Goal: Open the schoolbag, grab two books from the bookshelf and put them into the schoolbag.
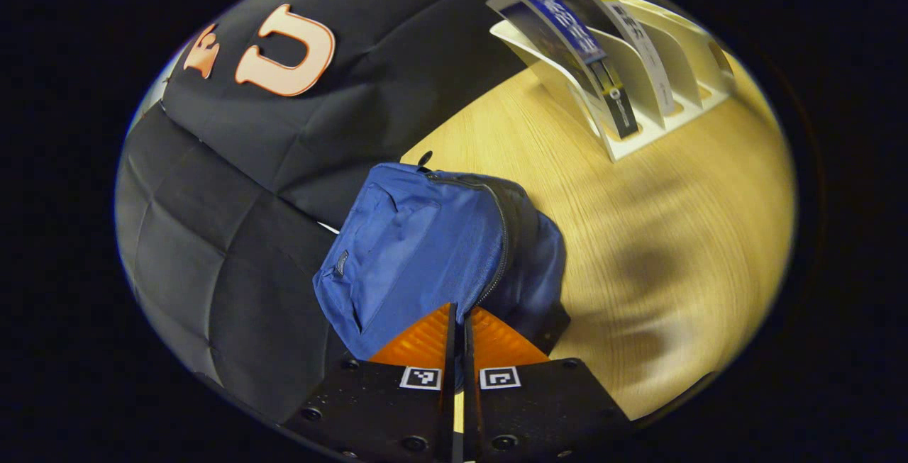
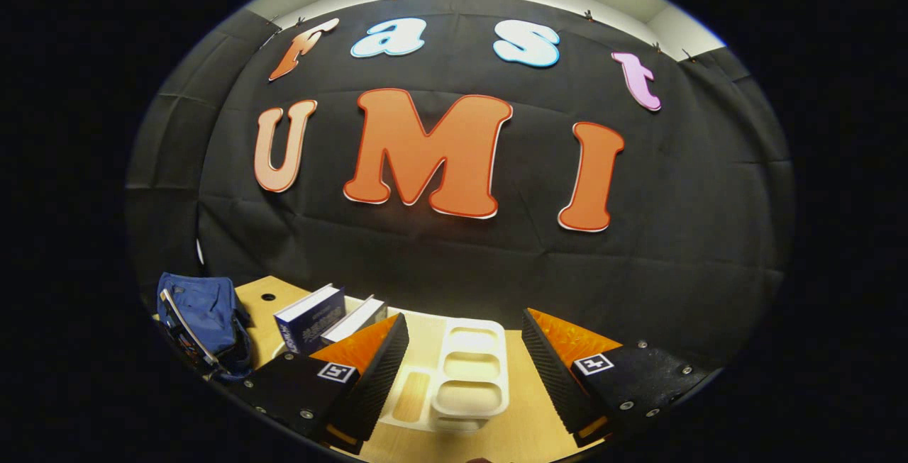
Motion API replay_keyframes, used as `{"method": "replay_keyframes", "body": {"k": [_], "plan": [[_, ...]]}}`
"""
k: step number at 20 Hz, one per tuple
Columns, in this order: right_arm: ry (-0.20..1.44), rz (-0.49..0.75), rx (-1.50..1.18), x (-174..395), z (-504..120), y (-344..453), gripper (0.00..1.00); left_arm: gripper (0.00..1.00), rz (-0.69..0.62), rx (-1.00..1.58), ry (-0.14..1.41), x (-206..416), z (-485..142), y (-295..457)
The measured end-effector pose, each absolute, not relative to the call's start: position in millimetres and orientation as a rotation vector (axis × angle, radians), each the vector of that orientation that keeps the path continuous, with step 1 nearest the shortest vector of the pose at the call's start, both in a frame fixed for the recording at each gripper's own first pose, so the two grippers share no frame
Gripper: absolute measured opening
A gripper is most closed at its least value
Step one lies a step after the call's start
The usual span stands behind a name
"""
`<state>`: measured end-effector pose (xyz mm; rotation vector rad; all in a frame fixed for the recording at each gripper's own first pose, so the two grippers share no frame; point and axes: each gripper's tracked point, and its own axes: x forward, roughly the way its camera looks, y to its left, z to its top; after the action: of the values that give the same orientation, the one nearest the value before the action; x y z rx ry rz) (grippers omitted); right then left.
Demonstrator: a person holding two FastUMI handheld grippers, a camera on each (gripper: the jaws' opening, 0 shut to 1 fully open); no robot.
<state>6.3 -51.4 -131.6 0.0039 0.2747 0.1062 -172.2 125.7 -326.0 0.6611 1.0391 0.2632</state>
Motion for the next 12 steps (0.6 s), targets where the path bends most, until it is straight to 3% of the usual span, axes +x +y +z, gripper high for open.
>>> {"method": "replay_keyframes", "body": {"k": [7,12], "plan": [[0.322,0.307,0.046,17,-111,31,0.96,0.04,0.236,0.601,0.939,-141,-254,146],[0.4,0.407,0.045,30,-112,83,0.95,0.01,0.192,0.695,0.866,-124,-222,157]]}}
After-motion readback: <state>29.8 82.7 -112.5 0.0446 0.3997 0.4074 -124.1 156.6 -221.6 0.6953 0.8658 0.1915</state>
